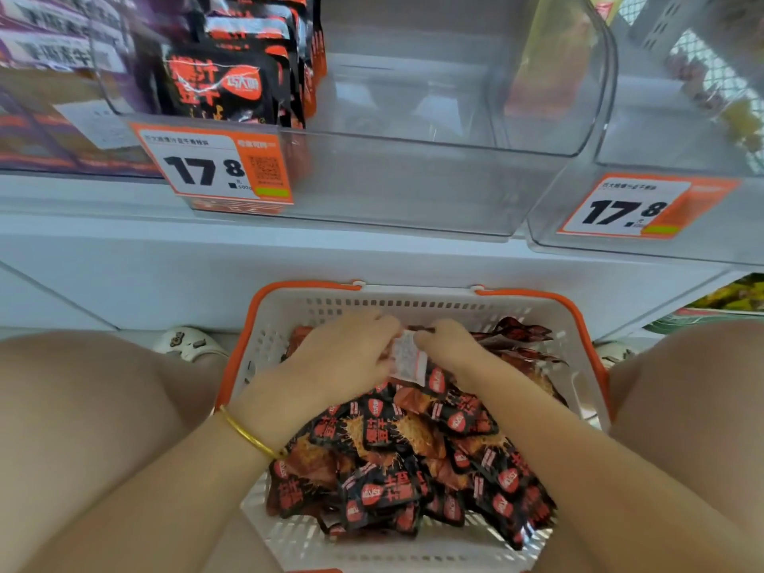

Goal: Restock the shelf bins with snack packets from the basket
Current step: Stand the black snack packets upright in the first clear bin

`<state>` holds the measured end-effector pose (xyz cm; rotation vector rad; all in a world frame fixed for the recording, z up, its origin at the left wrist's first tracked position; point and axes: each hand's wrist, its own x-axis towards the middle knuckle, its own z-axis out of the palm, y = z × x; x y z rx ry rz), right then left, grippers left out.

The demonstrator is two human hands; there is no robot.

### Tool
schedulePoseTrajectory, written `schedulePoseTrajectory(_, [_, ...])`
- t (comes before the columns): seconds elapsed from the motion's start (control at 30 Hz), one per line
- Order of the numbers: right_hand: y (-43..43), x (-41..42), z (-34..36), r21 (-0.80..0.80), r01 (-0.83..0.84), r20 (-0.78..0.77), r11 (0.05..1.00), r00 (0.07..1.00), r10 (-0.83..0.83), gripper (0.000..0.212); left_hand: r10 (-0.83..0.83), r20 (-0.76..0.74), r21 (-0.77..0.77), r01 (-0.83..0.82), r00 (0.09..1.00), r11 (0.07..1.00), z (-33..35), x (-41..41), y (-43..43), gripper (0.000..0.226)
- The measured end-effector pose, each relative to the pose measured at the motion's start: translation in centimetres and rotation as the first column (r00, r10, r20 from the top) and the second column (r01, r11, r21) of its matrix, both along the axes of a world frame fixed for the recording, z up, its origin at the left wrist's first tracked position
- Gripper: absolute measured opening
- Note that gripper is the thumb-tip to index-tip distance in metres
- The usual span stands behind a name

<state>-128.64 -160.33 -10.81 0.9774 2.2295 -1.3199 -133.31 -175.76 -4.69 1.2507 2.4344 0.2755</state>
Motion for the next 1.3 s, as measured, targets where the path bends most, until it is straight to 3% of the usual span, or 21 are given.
schedulePoseTrajectory(0.03, [-0.2,-0.2,1.0,-0.271,0.165,-0.001,0.948,0.985,-0.171,0.017,-0.049,0.008,-0.052,0.050,0.999,0.997,-0.1,0.1,-0.1,0.047])
schedulePoseTrajectory(0.1, [-0.6,-0.3,3.4,-0.669,0.348,0.106,0.657,0.919,-0.379,0.017,-0.101,-0.053,-0.108,0.095,0.993,0.990,-0.1,0.1,-0.3,0.067])
schedulePoseTrajectory(0.17, [-0.6,-0.1,5.4,-0.805,0.358,0.171,0.473,0.904,-0.393,0.019,-0.086,-0.128,-0.069,0.078,0.988,0.995,0.6,-0.3,-0.4,0.060])
schedulePoseTrajectory(0.23, [-0.5,0.0,6.7,-0.814,0.295,0.133,0.500,0.933,-0.335,0.031,-0.021,-0.176,0.030,0.026,0.984,0.999,1.9,-1.1,-0.9,0.040])
schedulePoseTrajectory(0.3, [-0.2,0.2,7.7,-0.651,0.166,-0.018,0.740,0.972,-0.234,0.052,0.108,-0.106,0.155,-0.091,0.988,0.984,3.4,-2.0,-1.8,0.029])
schedulePoseTrajectory(0.37, [-0.5,0.4,9.1,-0.506,0.048,-0.223,0.861,0.957,-0.185,0.061,0.249,0.051,0.258,-0.254,0.967,0.932,5.0,-2.8,-2.7,0.027])
schedulePoseTrajectory(0.43, [-1.0,0.6,11.1,-0.483,-0.081,-0.421,0.872,0.894,-0.150,0.049,0.321,0.202,0.373,-0.376,0.925,0.848,6.7,-3.3,-3.5,0.030])
schedulePoseTrajectory(0.5, [-1.5,0.3,13.9,-0.328,-0.215,-0.583,0.920,0.812,-0.018,0.015,0.302,0.361,0.492,-0.455,0.882,0.742,8.9,-3.5,-4.2,0.033])
schedulePoseTrajectory(0.57, [-2.1,-1.3,16.8,-0.219,-0.276,-0.671,0.936,0.739,0.060,0.014,0.282,0.442,0.583,-0.512,0.851,0.631,10.9,-4.0,-4.7,0.031])
schedulePoseTrajectory(0.63, [-2.8,-3.4,20.0,-0.200,-0.269,-0.726,0.942,0.686,0.041,0.015,0.331,0.453,0.699,-0.561,0.828,0.445,12.5,-4.8,-5.2,0.027])
schedulePoseTrajectory(0.7, [-3.5,-5.7,22.5,-0.196,-0.221,-0.775,0.955,0.632,-0.013,0.014,0.472,0.338,0.807,-0.509,0.814,0.299,13.6,-6.1,-5.7,0.023])
schedulePoseTrajectory(0.83, [-4.6,-9.9,25.7,-0.185,-0.135,-0.845,0.973,0.527,-0.087,0.014,0.736,-0.011,0.853,-0.377,0.677,0.360,14.2,-8.6,-7.0,0.025])
schedulePoseTrajectory(0.93, [-5.5,-12.0,25.8,-0.056,-0.141,-0.798,0.988,0.602,0.040,0.006,0.775,-0.171,0.817,-0.351,0.609,0.457,13.4,-10.0,-7.7,0.034])
schedulePoseTrajectory(1.13, [-6.6,-13.9,23.4,0.168,-0.155,-0.654,0.973,0.722,0.228,0.017,0.723,-0.340,0.771,-0.263,0.601,0.581,12.4,-9.4,-7.6,0.038])
schedulePoseTrajectory(1.23, [-6.9,-14.5,22.6,0.463,-0.189,-0.479,0.866,0.768,0.424,0.031,0.707,-0.373,0.718,-0.296,0.601,0.630,11.8,-9.2,-7.4,0.040])
schedulePoseTrajectory(1.3, [-7.0,-14.8,22.2,0.546,-0.216,-0.375,0.809,0.801,0.467,0.039,0.700,-0.392,0.690,-0.312,0.597,0.653,11.5,-9.2,-7.4,0.040])
